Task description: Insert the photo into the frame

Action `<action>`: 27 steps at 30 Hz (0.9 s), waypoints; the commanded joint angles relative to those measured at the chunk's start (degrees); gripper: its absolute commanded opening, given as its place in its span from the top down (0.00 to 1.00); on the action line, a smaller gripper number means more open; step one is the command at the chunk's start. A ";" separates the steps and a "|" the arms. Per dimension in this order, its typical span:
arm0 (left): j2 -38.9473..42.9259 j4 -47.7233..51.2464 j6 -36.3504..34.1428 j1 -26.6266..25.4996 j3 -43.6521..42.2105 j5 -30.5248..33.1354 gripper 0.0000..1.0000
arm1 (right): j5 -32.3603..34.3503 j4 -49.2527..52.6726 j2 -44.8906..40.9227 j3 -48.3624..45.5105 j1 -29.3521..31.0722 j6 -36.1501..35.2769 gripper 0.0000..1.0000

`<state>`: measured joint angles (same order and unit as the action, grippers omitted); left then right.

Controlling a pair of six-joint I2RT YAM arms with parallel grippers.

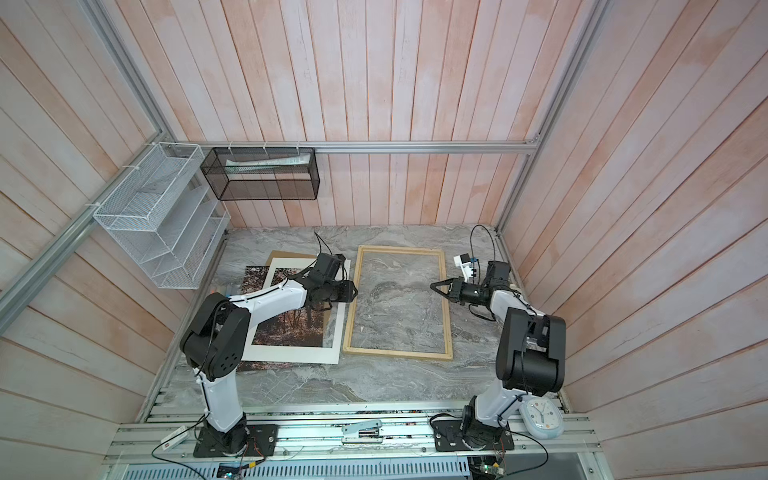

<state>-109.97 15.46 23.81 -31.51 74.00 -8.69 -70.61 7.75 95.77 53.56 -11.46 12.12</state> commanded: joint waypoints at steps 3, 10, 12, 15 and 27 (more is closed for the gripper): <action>-1.03 -1.48 0.71 0.13 -1.55 -1.24 0.53 | -2.56 -1.67 0.20 0.03 -0.20 -0.80 1.00; -0.95 -2.31 1.28 0.13 -2.70 -1.29 0.53 | -4.96 -4.30 0.31 0.01 -1.10 3.47 1.00; -0.95 -2.71 1.53 0.13 -3.02 -1.42 0.53 | -5.41 -5.16 -0.35 -0.48 -1.18 4.37 1.00; -1.11 -3.21 1.76 0.13 -3.33 -1.90 0.53 | -6.19 -6.99 -1.39 -1.21 -1.17 5.65 1.00; -0.88 -3.69 1.85 -0.05 -3.57 -1.96 0.53 | -8.72 -14.69 -3.56 -3.68 -1.08 12.32 1.00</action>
<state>-110.28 12.69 25.32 -31.51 71.44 -10.22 -75.90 -3.20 94.17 50.13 -12.47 22.96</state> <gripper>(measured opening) 0.472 0.045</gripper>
